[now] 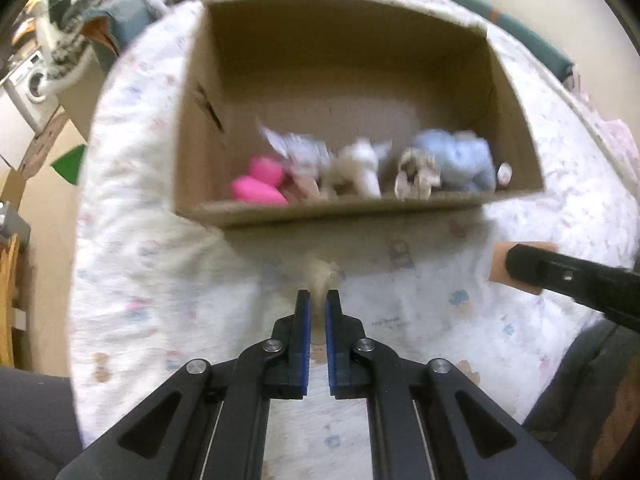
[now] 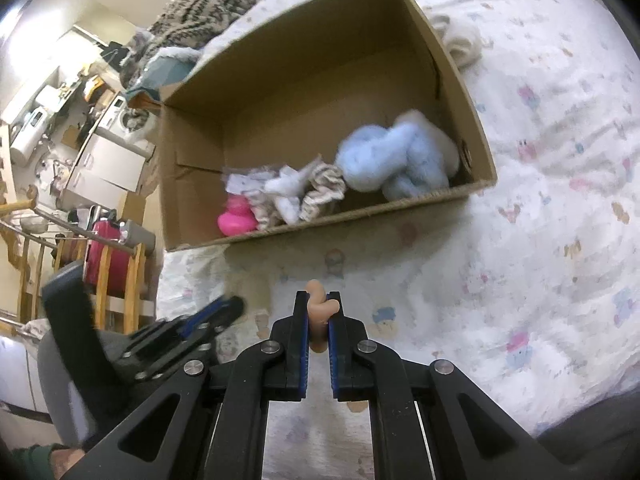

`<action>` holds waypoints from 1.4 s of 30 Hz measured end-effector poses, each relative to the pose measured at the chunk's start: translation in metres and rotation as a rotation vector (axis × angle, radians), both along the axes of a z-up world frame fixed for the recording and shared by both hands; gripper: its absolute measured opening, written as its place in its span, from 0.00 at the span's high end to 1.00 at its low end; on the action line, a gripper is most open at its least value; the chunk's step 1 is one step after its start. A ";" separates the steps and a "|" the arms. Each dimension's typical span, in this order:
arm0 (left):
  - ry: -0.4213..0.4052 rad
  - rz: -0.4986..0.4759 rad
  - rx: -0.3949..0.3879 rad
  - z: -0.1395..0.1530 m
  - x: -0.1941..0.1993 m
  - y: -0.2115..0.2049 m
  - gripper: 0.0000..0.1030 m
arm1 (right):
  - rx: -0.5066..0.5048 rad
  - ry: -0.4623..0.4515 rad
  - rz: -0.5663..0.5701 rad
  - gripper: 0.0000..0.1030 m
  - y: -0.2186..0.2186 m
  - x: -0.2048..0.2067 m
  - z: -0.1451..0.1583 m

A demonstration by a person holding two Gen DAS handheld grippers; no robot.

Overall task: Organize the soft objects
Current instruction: 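Carry the orange foam tube into the box with the right tool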

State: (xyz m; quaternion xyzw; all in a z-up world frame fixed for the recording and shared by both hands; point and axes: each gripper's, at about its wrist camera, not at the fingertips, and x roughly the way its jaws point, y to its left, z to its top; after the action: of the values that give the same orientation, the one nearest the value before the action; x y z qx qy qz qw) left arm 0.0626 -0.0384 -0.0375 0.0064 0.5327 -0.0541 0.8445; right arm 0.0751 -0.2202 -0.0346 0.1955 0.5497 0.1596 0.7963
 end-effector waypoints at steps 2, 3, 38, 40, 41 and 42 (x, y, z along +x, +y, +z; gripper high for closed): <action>-0.039 0.015 0.008 0.019 -0.002 0.010 0.94 | 0.010 -0.024 0.004 0.91 0.001 0.000 0.006; -0.051 0.021 0.006 0.025 -0.001 0.012 0.94 | 0.014 -0.035 0.005 0.91 0.002 0.000 0.008; -0.204 0.017 -0.038 0.056 0.079 0.017 0.94 | -0.014 -0.170 0.032 0.90 0.017 0.071 0.019; -0.204 0.007 -0.019 0.046 0.080 0.015 0.94 | -0.029 -0.151 0.032 0.90 0.019 0.071 0.011; -0.198 0.005 0.005 0.040 0.081 0.013 0.94 | -0.041 -0.144 0.034 0.90 0.019 0.071 0.007; -0.193 0.007 0.009 0.037 0.081 0.013 0.93 | -0.050 -0.140 0.035 0.90 0.020 0.071 0.004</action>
State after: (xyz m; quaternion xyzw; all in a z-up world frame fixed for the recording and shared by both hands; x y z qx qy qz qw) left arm 0.1439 -0.0253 0.0000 0.0133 0.4490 -0.0479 0.8922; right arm 0.1463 -0.2003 -0.0301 0.1545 0.4995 0.1730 0.8347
